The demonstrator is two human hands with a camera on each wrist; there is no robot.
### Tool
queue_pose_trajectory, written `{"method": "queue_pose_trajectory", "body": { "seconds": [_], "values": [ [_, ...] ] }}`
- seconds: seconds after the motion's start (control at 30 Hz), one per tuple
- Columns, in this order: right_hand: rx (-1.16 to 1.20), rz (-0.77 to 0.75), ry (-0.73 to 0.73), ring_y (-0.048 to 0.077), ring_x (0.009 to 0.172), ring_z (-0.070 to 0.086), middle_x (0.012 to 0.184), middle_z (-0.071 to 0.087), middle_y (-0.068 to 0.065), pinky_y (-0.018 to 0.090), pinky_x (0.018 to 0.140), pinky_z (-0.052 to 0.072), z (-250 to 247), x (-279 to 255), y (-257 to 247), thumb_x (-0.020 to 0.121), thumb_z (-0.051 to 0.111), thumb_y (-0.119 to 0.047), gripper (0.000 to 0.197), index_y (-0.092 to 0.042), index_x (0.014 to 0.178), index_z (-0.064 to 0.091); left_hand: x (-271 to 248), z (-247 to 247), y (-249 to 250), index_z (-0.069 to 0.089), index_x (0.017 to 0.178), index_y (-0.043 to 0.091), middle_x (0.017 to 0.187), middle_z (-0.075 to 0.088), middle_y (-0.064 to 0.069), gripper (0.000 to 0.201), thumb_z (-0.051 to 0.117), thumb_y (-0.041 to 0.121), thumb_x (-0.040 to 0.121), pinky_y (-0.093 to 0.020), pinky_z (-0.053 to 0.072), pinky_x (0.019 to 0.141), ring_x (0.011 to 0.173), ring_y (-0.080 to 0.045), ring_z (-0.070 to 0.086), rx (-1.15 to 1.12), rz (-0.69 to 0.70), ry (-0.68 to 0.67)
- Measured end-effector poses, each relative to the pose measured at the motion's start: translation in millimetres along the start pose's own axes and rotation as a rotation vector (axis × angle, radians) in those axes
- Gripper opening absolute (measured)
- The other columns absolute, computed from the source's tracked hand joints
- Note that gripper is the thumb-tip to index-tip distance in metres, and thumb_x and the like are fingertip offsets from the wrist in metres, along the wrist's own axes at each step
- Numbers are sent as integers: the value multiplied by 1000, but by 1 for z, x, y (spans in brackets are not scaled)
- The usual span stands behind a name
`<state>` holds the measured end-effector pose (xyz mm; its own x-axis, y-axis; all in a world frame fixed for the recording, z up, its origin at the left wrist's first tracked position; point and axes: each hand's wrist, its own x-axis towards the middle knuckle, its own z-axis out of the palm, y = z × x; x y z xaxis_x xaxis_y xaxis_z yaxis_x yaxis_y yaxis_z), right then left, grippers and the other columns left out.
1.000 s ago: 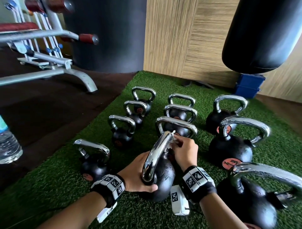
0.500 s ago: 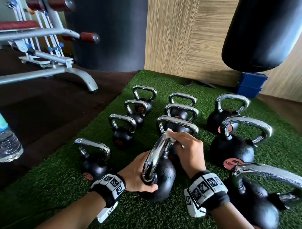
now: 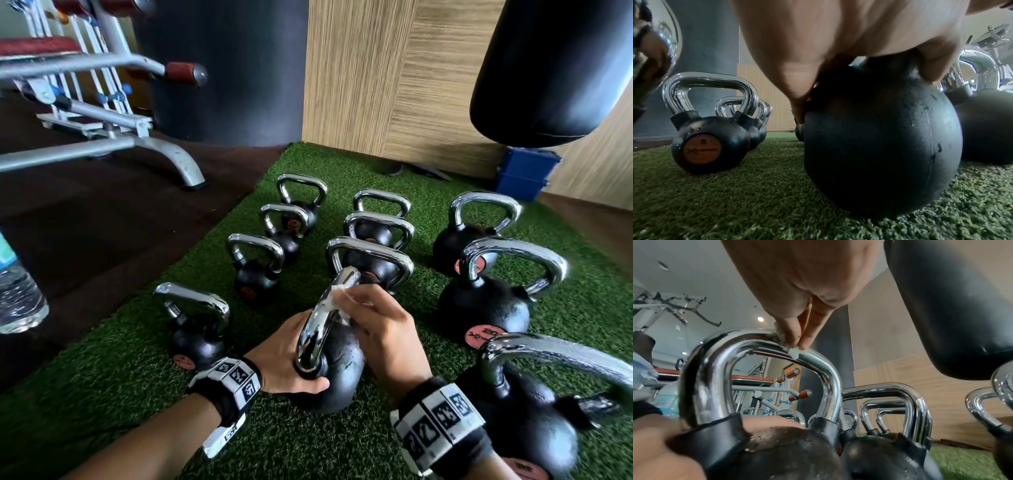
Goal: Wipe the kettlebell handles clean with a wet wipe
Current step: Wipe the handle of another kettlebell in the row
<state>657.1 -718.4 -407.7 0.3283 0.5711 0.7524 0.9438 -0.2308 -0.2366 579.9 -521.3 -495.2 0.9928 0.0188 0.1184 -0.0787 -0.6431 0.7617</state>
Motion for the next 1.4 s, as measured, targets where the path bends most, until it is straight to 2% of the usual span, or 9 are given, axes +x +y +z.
{"method": "queue_pose_trajectory", "body": {
  "seconds": [0.23,0.37,0.5,0.63,0.77,0.97,1.1,1.2,1.4],
  "values": [
    [355,223,80,1,83,67,89,69,-11,12,73,52,4,-26,-27,78,79,-4,30,-25,100,81,0,0,6,23,156,22,152,43,-1,114,94,26,67,-46,37,118,143,-16,44,-75,24,22],
    [646,560,39,14,77,74,85,77,-7,38,72,61,4,-25,-26,71,87,-7,35,-37,89,80,0,0,8,19,154,37,152,44,4,110,89,29,69,-44,37,119,142,-13,43,-37,57,10],
    [638,671,-85,13,76,75,83,78,-9,44,74,62,11,-42,-34,64,90,-23,26,-29,86,78,-3,-1,13,19,146,43,146,49,2,106,88,37,65,-37,40,117,136,-12,49,-44,45,-9],
    [621,694,-106,13,76,75,84,78,-8,43,74,62,17,-50,-31,67,91,-20,26,-31,86,77,-2,1,13,22,155,17,154,42,-12,113,93,23,67,-39,36,119,142,-27,44,-8,-26,18],
    [550,654,-112,6,74,73,80,77,-13,33,70,62,22,-52,-28,69,90,-24,21,-32,85,77,-2,1,10,20,145,36,141,51,-6,110,93,13,66,-24,43,109,128,-15,54,-50,54,21],
    [545,612,-278,4,80,74,85,78,-12,30,77,61,15,-34,-13,74,85,-12,23,-29,88,77,-5,-1,15,21,136,49,147,44,-3,99,88,38,64,-38,35,119,140,-19,43,-29,100,67],
    [346,344,-539,6,80,69,89,76,-5,18,74,53,18,-6,3,83,75,-7,14,-19,87,79,0,2,8,27,151,30,150,43,-1,107,93,30,66,-43,33,121,144,-18,39,3,76,43],
    [238,316,-661,-6,72,62,80,67,-19,2,64,42,26,5,8,84,70,1,17,-11,93,78,1,4,4,24,155,24,148,45,2,112,91,34,66,-41,34,120,143,-16,40,5,37,22],
    [646,332,-745,-7,80,68,90,71,-29,13,74,53,16,13,19,88,63,5,47,-40,82,78,-1,6,0,19,157,27,149,43,-3,117,90,35,65,-43,37,118,140,-20,44,-67,-18,9]
  ]
}}
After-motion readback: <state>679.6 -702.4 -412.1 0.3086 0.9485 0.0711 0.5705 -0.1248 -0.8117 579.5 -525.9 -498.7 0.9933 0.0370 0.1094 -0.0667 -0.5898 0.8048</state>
